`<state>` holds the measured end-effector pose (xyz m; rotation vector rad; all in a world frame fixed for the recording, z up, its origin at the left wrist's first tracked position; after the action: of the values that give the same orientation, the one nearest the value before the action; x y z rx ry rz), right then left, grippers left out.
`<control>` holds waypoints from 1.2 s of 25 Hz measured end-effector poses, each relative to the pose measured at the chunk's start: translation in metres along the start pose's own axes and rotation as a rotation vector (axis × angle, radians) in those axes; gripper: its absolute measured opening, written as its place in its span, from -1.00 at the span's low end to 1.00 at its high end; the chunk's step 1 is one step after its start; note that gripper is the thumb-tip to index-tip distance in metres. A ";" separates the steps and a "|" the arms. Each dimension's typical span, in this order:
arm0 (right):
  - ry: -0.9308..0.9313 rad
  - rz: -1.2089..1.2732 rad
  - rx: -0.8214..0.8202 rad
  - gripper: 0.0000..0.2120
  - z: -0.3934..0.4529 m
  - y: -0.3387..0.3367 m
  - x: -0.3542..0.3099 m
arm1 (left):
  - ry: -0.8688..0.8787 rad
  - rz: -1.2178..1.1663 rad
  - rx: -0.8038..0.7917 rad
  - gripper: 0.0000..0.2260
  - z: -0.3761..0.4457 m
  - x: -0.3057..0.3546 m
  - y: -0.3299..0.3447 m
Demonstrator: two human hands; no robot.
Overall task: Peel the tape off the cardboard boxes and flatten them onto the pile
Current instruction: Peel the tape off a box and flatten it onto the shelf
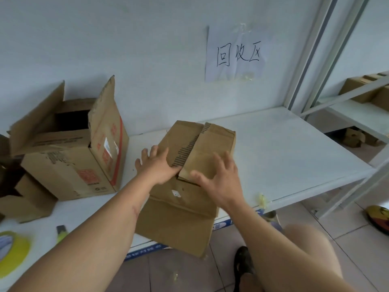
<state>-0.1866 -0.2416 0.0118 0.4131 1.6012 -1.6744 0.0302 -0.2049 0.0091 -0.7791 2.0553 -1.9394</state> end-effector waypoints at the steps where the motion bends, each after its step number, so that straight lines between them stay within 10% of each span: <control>1: -0.004 -0.076 -0.053 0.02 -0.003 0.011 -0.003 | -0.021 -0.005 -0.064 -0.06 0.001 -0.005 0.007; 4: 0.025 -0.096 -0.167 0.22 0.004 0.022 -0.002 | -0.045 -0.170 -0.092 -0.05 -0.001 -0.008 0.000; 7: 0.030 0.028 -0.204 0.21 0.014 0.019 0.003 | -0.056 -0.637 0.019 -0.65 -0.005 -0.014 -0.022; 16: -0.054 -0.115 -0.308 0.25 0.021 0.035 -0.011 | -0.178 -0.952 -0.061 -0.67 -0.010 -0.042 -0.031; 30: 0.044 0.313 0.325 -0.67 0.025 -0.024 0.004 | -0.356 -1.522 -0.024 -0.71 -0.035 -0.069 -0.024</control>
<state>-0.1993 -0.2689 0.0298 0.8248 1.2183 -1.6872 0.0766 -0.1392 0.0228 -2.9540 1.1610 -1.8693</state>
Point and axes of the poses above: each hand's wrist, its own z-axis towards the middle knuckle, its own y-axis out of the palm, x = y × z, the point moved 9 cm from there along z, towards the middle knuckle, and after that the axes turned 6 degrees about x, right-handed, at the moved point
